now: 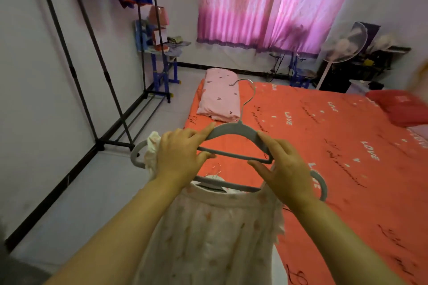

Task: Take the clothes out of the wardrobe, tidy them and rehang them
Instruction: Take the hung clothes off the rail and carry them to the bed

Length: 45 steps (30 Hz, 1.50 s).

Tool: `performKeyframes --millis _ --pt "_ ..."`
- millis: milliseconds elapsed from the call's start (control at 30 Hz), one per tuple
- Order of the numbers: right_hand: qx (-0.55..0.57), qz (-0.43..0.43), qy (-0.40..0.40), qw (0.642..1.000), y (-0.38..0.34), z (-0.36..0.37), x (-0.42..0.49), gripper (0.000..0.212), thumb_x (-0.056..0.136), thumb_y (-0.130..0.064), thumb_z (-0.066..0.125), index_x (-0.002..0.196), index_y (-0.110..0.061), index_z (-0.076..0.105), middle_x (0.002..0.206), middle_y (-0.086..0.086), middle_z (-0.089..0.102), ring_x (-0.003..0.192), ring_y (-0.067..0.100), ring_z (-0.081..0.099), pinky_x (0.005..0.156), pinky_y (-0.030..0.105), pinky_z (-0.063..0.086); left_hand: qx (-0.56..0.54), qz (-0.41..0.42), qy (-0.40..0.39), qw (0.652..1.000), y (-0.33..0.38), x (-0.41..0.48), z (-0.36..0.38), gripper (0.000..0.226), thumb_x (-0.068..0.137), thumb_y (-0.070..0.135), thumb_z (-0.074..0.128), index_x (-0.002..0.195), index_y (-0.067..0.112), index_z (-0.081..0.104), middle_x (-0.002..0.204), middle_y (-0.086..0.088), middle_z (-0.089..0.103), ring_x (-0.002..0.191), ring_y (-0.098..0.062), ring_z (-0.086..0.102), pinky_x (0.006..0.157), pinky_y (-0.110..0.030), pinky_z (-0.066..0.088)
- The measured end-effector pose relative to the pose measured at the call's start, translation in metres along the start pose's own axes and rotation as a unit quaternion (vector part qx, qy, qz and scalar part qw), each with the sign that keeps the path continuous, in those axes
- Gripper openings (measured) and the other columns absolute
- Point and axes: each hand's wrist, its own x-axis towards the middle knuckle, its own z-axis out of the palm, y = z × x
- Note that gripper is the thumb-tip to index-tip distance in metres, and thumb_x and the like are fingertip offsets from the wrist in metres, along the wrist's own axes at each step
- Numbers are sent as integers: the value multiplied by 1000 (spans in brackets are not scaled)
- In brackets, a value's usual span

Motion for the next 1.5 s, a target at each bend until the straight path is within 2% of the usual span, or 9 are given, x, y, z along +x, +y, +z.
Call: performKeyframes --millis 367,467,533,633,733,900,1033,1367,1500 --pt "68 28 -73 995 122 132 28 62 70 -20 80 126 -5 57 99 10 64 83 29 61 70 35 52 -2 -67 -89 994 -33 66 146 67 65 30 82 127 22 58 78 -8 66 75 -32 60 67 -41 44" --pt "60 46 -94 993 143 171 28 62 69 -19 82 125 -4 58 100 13 65 83 31 61 70 37 52 -3 -95 -90 991 -40 65 179 71 68 22 81 133 18 52 106 -10 64 98 -32 57 85 -44 42" --pt "26 87 -154 984 156 201 25 68 74 -23 78 134 -7 50 116 15 61 99 35 59 83 43 48 17 -131 -138 982 -45 57 200 73 78 28 73 142 23 37 133 -8 49 124 -27 41 103 -40 27" --pt "-40 175 -334 926 170 238 3 79 86 -39 62 149 -22 17 148 4 31 133 26 32 106 38 25 64 -155 -249 954 -51 33 231 68 90 38 57 147 30 20 150 -4 26 138 -21 20 111 -37 15" --pt "-13 208 -406 890 171 257 -36 71 91 -39 56 148 -21 17 149 3 30 135 22 28 109 33 23 65 -186 -340 920 -58 3 251 65 91 40 54 146 28 20 154 -3 18 140 -22 16 112 -37 17" --pt "-3 220 -468 856 161 246 -94 65 92 -38 53 147 -19 24 147 1 34 134 19 32 107 27 26 86 -197 -418 883 -58 -33 259 63 90 45 53 144 30 24 153 1 21 139 -21 20 111 -37 18" --pt "-1 240 -458 856 154 223 -104 61 91 -38 54 144 -21 31 146 -1 38 133 15 35 107 24 27 89 -178 -431 880 -47 -37 249 60 91 45 52 144 31 26 152 2 25 137 -21 24 111 -37 20" --pt "-32 280 -456 844 117 138 -64 53 88 -35 59 136 -22 42 135 4 45 121 22 45 97 31 40 88 -47 -476 874 -17 2 188 58 89 45 54 140 25 34 139 -1 44 125 -23 41 101 -37 33" --pt "-38 325 -430 841 88 83 -72 49 88 -34 59 135 -28 44 127 5 50 112 23 49 79 24 37 69 41 -508 858 1 7 158 56 89 48 53 138 25 37 139 1 45 125 -22 43 100 -37 36"
